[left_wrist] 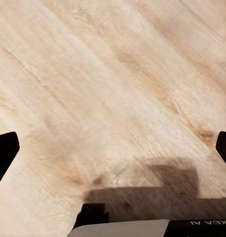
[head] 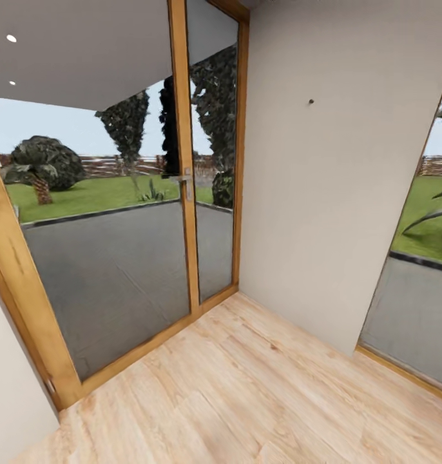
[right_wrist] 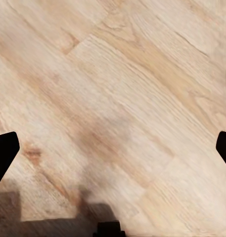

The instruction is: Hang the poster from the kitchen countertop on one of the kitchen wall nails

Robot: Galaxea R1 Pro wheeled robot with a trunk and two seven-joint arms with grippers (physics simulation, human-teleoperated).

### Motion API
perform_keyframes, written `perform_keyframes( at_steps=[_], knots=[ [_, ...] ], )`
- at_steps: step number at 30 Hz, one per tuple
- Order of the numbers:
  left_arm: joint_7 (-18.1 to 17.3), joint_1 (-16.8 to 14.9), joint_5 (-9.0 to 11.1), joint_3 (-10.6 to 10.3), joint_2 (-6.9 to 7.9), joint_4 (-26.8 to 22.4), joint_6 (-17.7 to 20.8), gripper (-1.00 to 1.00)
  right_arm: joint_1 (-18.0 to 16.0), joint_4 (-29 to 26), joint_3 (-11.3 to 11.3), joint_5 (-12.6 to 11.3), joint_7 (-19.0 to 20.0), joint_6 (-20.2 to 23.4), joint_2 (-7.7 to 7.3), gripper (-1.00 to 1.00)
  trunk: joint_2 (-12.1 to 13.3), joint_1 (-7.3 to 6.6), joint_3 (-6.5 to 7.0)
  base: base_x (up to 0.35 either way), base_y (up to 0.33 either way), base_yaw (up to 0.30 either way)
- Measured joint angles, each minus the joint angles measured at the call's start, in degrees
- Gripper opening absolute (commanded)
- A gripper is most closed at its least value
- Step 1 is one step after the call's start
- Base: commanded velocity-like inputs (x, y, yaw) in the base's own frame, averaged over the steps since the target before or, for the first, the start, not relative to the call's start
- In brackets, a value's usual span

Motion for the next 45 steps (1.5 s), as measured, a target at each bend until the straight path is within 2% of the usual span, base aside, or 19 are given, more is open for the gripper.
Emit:
perform_keyframes(
  at_steps=[2,5,9,17,24,45],
  knots=[
    [0.00,0.00,0.00,-0.01,0.00,-0.01,0.00,1.00,-0.01,0.00,-3.32,0.03,0.00,0.00,-0.03,1.00,0.00,0.00,0.00,0.000,0.000,-0.300],
    [0.00,0.00,0.00,0.01,0.00,0.00,0.00,1.00,-0.02,0.00,-5.75,0.05,0.01,0.00,-0.04,1.00,0.00,0.00,0.00,0.000,0.000,-0.300],
    [0.00,0.00,0.00,0.01,0.00,0.00,0.01,1.00,-0.02,0.00,-7.17,0.05,0.01,0.00,-0.04,1.00,0.00,0.01,0.00,-0.047,0.000,-0.273],
    [0.00,0.02,0.00,0.00,0.00,-0.02,0.04,1.00,-0.03,0.02,-7.42,0.06,0.01,0.00,-0.03,1.00,0.00,0.03,0.00,-0.265,0.000,-0.089],
    [0.00,0.00,0.00,0.00,0.00,0.00,0.06,1.00,-0.02,0.00,-7.46,0.06,0.01,0.00,-0.05,1.00,0.00,0.03,0.00,-0.297,0.000,-0.251],
    [0.00,0.00,0.00,-0.03,0.00,0.01,0.03,1.00,-0.01,0.00,-7.46,0.06,0.01,0.01,-0.05,1.00,0.00,0.00,0.00,-0.022,0.000,-0.298]
  ],
)
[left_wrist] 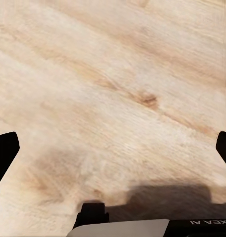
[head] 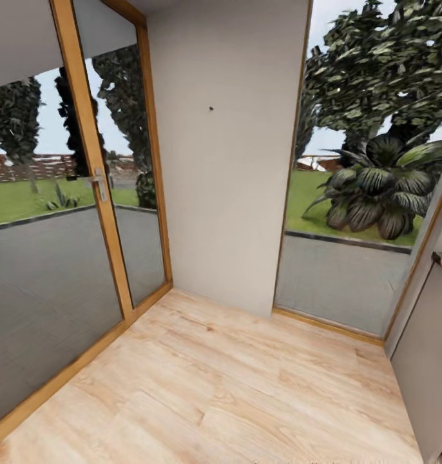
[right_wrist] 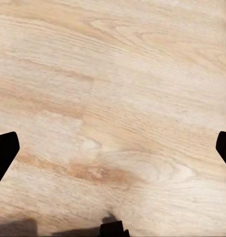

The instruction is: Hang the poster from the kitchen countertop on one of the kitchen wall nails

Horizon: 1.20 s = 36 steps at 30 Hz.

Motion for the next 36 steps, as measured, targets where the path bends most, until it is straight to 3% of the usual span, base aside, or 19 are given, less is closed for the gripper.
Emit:
perform_keyframes(
  at_steps=[16,26,36],
  knots=[
    [0.00,0.00,0.00,0.00,0.00,0.01,0.04,1.00,-0.02,0.00,0.14,0.12,0.00,-0.09,0.04,1.00,0.00,0.00,0.00,0.000,-0.249,-0.077],
    [0.00,0.00,0.00,-0.03,0.00,0.00,0.06,1.00,-0.01,0.00,0.00,0.00,0.00,-0.09,0.09,1.00,0.00,0.00,0.11,-0.014,-0.060,-0.277],
    [0.00,-0.01,-0.04,-0.14,-0.01,0.02,0.03,1.00,-0.01,-0.01,-0.01,0.03,0.00,-0.10,0.09,1.00,0.00,0.02,0.40,-0.196,-0.184,-0.299]
  ],
)
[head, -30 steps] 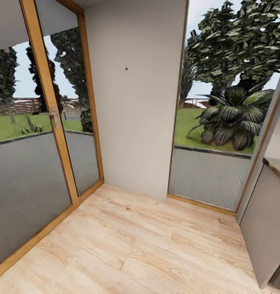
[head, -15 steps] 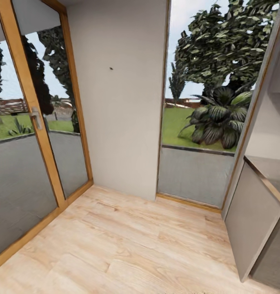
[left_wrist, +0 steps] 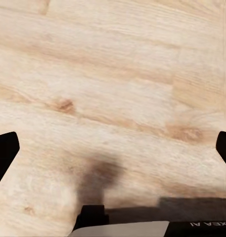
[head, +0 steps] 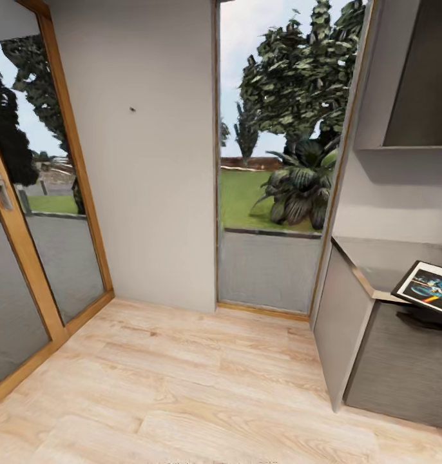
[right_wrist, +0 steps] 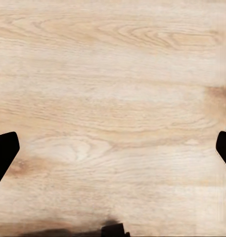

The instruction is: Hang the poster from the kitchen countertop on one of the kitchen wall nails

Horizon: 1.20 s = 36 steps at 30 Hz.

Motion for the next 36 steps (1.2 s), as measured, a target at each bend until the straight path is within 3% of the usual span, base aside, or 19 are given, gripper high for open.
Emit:
perform_keyframes(
  at_steps=[9,18,36],
  knots=[
    [0.02,0.01,-0.04,-0.04,0.00,-0.02,0.00,1.00,-0.01,0.00,0.33,0.24,0.00,-0.07,0.00,1.00,0.00,-0.01,0.25,-0.191,-0.217,-0.150],
    [0.00,0.02,-0.04,-0.05,0.00,-0.02,0.02,1.00,0.01,-0.06,0.58,0.43,0.00,-0.14,0.06,1.00,0.00,-0.02,0.28,-0.050,-0.118,-0.015],
    [0.08,0.01,-0.27,-0.13,-0.07,-0.01,0.01,1.00,0.01,0.01,0.59,0.52,-0.01,-0.16,0.09,1.00,0.00,-0.02,0.28,-0.056,-0.278,-0.001]
  ],
)
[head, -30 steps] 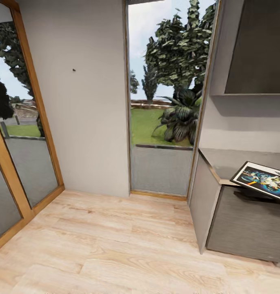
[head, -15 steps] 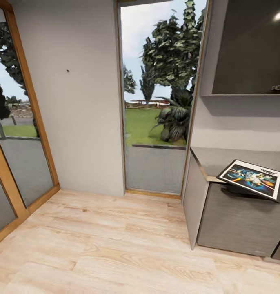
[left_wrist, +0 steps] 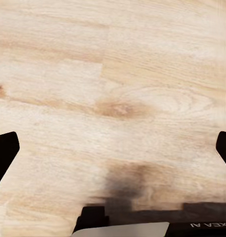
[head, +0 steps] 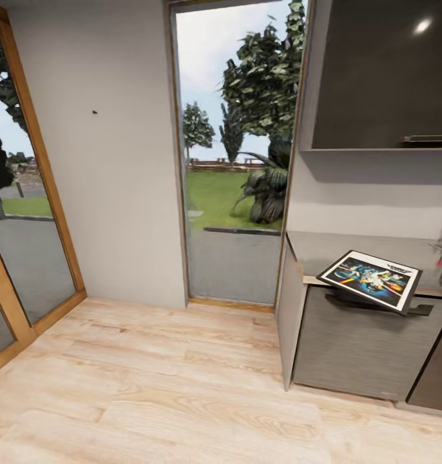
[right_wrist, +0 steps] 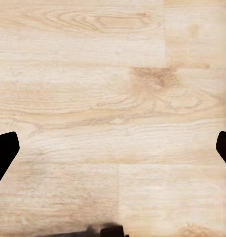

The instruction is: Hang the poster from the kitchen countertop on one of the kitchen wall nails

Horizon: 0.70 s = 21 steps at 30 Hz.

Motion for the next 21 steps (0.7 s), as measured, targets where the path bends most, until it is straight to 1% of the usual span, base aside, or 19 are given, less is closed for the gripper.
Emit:
perform_keyframes(
  at_steps=[2,5,11,21],
  knots=[
    [0.00,0.00,-0.69,-0.03,-0.01,0.02,0.00,1.00,0.00,0.01,-0.01,0.00,0.00,0.00,0.00,1.00,0.00,0.00,0.00,-0.005,-0.303,0.000],
    [0.00,0.00,-2.88,-0.08,-0.08,0.08,0.00,1.00,-0.02,0.01,0.03,0.03,0.01,-0.01,0.00,1.00,0.00,0.00,0.00,-0.001,-0.305,0.000],
    [0.01,0.00,-3.35,-0.09,-0.09,0.09,0.00,1.00,0.00,0.01,0.01,0.02,0.01,-0.01,0.00,1.00,0.00,0.00,0.00,0.000,-0.305,0.000],
    [0.01,0.00,-3.51,-0.10,-0.09,0.09,0.00,1.00,-0.02,0.01,0.13,0.01,0.01,0.00,0.16,1.00,0.00,0.00,0.00,0.000,-0.305,0.000]
  ],
)
